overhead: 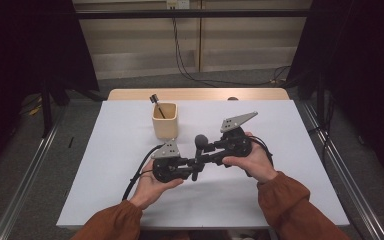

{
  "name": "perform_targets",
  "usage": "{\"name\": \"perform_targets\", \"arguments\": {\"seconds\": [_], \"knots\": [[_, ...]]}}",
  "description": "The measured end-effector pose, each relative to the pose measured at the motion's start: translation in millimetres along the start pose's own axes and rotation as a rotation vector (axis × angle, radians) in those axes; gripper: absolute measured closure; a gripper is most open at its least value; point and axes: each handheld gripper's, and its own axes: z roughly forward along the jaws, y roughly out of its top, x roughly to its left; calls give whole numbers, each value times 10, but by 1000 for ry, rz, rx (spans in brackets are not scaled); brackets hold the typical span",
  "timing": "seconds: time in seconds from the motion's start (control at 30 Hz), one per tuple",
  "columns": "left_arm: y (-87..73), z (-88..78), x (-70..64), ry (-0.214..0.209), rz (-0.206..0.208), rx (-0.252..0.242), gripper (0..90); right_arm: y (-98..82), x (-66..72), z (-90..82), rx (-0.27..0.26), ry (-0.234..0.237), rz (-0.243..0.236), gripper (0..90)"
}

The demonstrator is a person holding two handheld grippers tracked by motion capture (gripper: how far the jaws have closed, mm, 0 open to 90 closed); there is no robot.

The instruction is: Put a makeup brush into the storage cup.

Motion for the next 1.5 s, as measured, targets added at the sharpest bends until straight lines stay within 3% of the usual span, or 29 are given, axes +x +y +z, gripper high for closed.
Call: {"name": "perform_targets", "arguments": {"seconds": [0.07,0.43,0.7,0.87,1.1,1.23,1.5], "knots": [[1,-9,8,7,0,3,745,-9,5,-5,-7,-26,-6,450],[8,-59,42,25,-12,-14,745,-78,5,-27,-54,-31,5,253],[8,-101,67,36,-17,-26,745,-135,-23,-71,-73,-111,34,73],[11,-129,74,43,-17,-30,745,-187,-38,-116,-102,-155,55,18],[16,-158,89,52,-15,-34,745,-290,-50,-162,-105,-219,71,11],[18,-171,92,56,-12,-35,745,-341,-45,-190,-119,-212,62,10],[25,-226,94,59,-11,-48,745,-452,-25,-225,-111,-287,65,15]]}}
